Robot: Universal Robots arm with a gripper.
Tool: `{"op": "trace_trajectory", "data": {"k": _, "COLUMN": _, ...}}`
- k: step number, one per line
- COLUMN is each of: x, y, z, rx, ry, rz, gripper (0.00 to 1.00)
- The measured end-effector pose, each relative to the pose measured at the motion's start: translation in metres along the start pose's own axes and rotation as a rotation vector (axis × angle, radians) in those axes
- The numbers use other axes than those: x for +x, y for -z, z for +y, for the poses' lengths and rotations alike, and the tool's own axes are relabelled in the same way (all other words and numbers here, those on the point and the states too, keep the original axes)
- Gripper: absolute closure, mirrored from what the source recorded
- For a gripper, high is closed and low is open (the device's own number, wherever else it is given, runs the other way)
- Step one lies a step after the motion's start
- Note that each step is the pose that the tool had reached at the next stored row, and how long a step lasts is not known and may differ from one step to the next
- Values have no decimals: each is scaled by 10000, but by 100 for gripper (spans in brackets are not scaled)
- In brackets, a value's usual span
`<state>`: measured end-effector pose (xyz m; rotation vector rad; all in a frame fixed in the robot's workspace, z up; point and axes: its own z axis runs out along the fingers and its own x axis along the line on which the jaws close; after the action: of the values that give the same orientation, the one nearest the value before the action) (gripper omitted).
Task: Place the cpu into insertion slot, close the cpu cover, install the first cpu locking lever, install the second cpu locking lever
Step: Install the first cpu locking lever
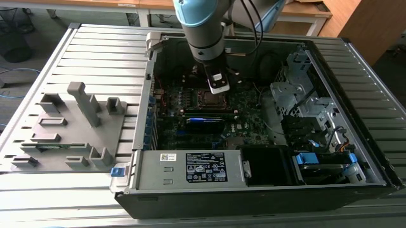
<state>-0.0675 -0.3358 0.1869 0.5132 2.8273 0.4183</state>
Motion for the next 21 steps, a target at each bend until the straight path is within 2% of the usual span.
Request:
{"op": "trace_trajectory", "data": {"k": 11, "x": -12, "y": -15, "z": 37, "rx": 8, "ry": 3, "rz": -1, "gripper": 89}}
{"op": "trace_trajectory", "data": {"k": 21, "x": -51, "y": -23, "z": 49, "rx": 18, "ry": 2, "rz": 0, "gripper": 89}}
